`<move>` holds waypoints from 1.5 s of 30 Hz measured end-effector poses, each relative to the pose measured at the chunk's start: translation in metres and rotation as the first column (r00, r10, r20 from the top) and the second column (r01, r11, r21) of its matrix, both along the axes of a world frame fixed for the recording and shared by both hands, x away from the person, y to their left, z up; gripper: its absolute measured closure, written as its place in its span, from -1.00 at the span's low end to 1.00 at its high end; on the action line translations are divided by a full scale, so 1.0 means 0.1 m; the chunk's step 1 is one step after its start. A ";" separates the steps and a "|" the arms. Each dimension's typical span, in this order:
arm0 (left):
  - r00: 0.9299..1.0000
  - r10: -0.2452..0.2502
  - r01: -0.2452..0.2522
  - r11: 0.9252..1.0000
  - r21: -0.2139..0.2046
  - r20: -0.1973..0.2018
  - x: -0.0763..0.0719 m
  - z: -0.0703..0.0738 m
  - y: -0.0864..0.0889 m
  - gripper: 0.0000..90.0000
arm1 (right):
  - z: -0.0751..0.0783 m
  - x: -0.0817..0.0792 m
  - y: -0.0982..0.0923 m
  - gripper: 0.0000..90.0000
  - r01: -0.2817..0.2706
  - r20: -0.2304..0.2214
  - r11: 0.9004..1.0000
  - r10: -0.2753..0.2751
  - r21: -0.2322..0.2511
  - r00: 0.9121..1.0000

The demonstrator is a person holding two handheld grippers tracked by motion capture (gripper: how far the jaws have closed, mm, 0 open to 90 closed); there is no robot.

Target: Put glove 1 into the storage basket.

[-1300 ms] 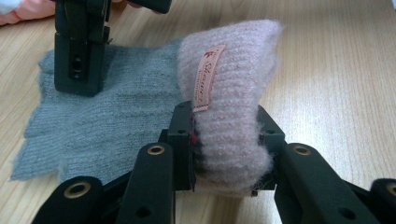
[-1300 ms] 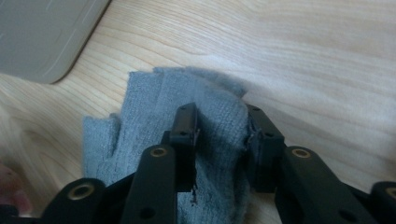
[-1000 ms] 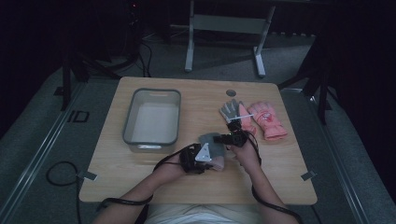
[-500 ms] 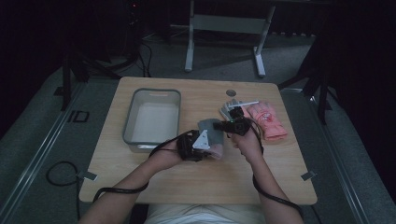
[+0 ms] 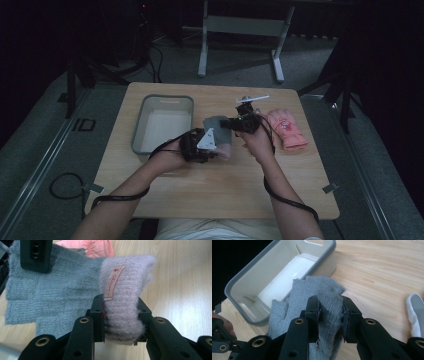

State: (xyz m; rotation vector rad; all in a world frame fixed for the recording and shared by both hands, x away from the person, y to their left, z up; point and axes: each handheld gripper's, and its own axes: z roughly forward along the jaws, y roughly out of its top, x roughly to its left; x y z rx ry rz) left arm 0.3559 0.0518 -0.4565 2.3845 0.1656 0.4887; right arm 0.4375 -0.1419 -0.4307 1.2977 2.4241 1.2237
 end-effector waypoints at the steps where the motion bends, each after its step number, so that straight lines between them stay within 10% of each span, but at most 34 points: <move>1: 1.000 0.003 -0.003 1.000 0.000 0.000 0.01 0.02 0.03 0.52 | 0.02 0.02 0.03 0.58 -0.003 0.001 1.000 0.003 -0.002 1.000; 25: 0.995 0.098 -0.100 0.994 0.051 0.035 0.26 0.29 0.99 0.51 | 0.35 0.36 1.10 0.58 -0.096 0.039 0.995 0.097 -0.012 0.995; 45: 0.996 0.082 -0.084 0.982 0.167 0.020 0.65 -0.07 1.52 0.50 | -0.01 0.73 1.72 0.58 -0.099 -0.020 0.994 0.098 -0.044 0.995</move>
